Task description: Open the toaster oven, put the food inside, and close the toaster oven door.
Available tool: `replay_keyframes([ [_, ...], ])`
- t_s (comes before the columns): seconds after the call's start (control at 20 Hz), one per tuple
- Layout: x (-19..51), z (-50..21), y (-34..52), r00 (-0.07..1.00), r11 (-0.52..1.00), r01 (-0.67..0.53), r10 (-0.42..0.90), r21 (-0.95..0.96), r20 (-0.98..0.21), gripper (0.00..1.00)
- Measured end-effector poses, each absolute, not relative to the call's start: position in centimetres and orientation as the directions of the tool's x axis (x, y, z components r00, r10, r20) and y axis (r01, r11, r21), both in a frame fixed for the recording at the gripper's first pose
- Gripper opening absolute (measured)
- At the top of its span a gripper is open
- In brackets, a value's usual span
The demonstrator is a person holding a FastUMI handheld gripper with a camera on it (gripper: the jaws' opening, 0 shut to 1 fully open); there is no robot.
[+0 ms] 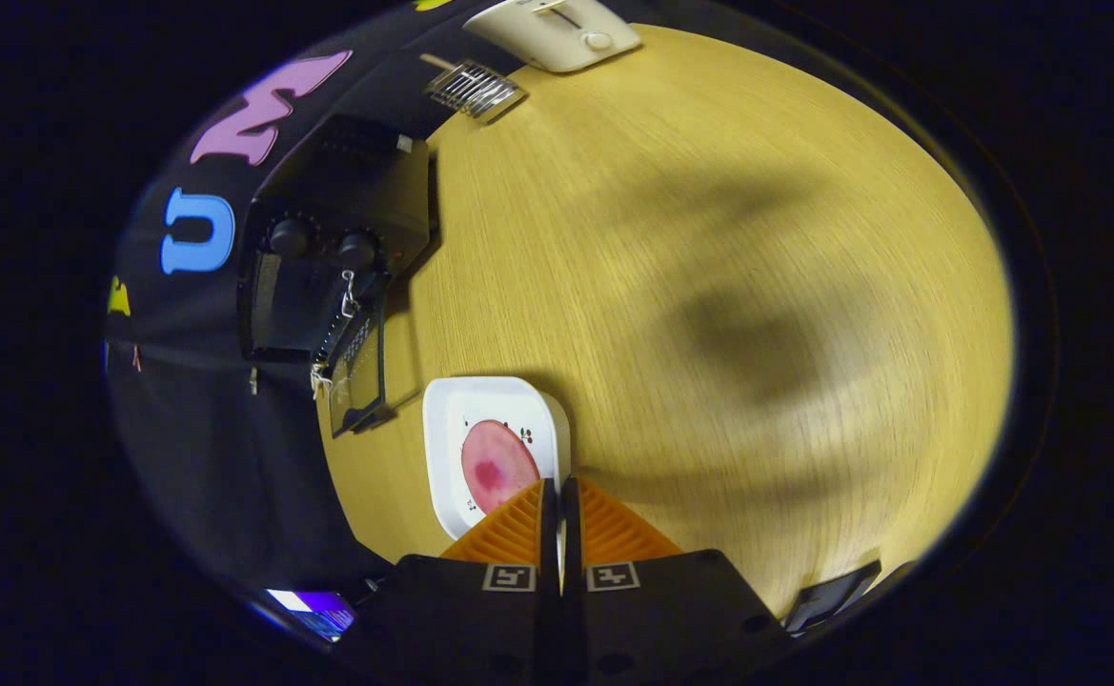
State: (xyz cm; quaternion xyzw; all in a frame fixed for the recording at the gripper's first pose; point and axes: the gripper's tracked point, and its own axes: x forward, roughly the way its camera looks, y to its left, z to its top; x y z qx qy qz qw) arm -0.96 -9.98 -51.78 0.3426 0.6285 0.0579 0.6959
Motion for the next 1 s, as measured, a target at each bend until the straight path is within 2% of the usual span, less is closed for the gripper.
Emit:
replay_keyframes([
  [0.35,-3.3,-46.8,-7.3,0.354,0.586,0.495,0.539,0.642,-0.765,0.05],
  [0.75,-1.2,-41.4,3.3,0.528,0.422,0.594,0.438,0.685,-0.728,0.05],
  [1.0,2.9,-41.9,10.1,0.573,0.391,0.634,0.343,0.667,-0.745,0.05],
])
